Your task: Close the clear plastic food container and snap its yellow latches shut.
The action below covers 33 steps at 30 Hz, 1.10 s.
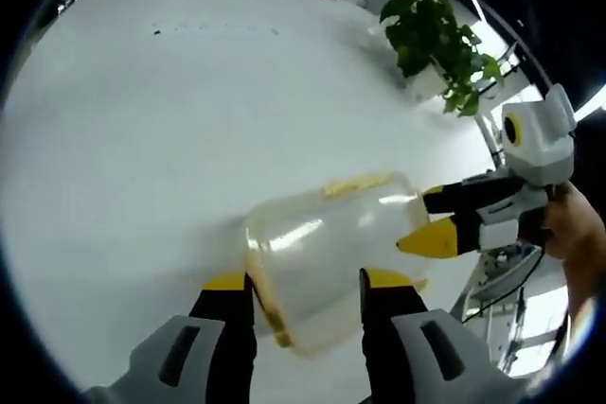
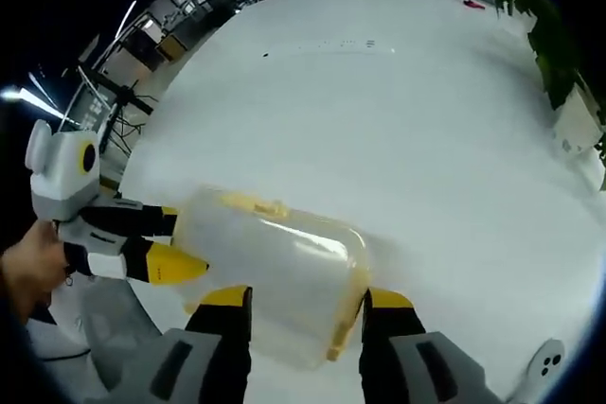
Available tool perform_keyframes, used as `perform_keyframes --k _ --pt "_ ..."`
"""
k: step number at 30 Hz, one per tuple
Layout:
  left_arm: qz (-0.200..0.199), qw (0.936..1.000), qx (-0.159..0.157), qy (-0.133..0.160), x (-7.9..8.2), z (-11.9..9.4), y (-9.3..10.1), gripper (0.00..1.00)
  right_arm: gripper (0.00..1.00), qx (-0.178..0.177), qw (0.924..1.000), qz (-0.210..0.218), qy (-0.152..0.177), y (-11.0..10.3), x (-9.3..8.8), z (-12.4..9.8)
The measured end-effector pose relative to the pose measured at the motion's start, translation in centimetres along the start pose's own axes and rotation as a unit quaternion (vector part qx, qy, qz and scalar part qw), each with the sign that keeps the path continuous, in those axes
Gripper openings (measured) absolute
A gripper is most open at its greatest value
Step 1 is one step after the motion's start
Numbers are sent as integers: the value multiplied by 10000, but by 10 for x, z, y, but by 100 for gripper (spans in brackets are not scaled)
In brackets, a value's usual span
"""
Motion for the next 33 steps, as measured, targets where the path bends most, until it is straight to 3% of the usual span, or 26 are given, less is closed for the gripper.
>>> perform_keyframes --k 5,8,16,25,30,33 --pt "89 9999 -98 24 1 0 -1 42 49 -177 9995 -228 137 0 -1 -2" --pt "364 9993 -29 86 0 -2 1 42 49 -211 9992 -310 133 1 -1 -1" --pt "433 9990 -99 46 -3 -3 -1 43 43 -189 9987 -439 175 4 -4 -4" --pt "751 9970 -82 150 4 -20 -4 38 37 -293 9967 -727 230 9 -3 -17" --pt "1103 9937 -22 197 3 -27 -2 34 35 -418 9934 -1050 211 6 -4 -21" --pt "1718 9848 158 221 5 -32 -1 29 33 -730 9831 -1657 261 3 0 -26"
Point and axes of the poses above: the point that each gripper's makers call its tool centre point, and the gripper's own axes: z roughly forward along the fingers, y roughly to its right, x roughly out of its top, the point moved 8 cm from there along -z, roughly backward along the fingers, and after that the axes turned 6 degrees about -y, right-handed, at the moved point
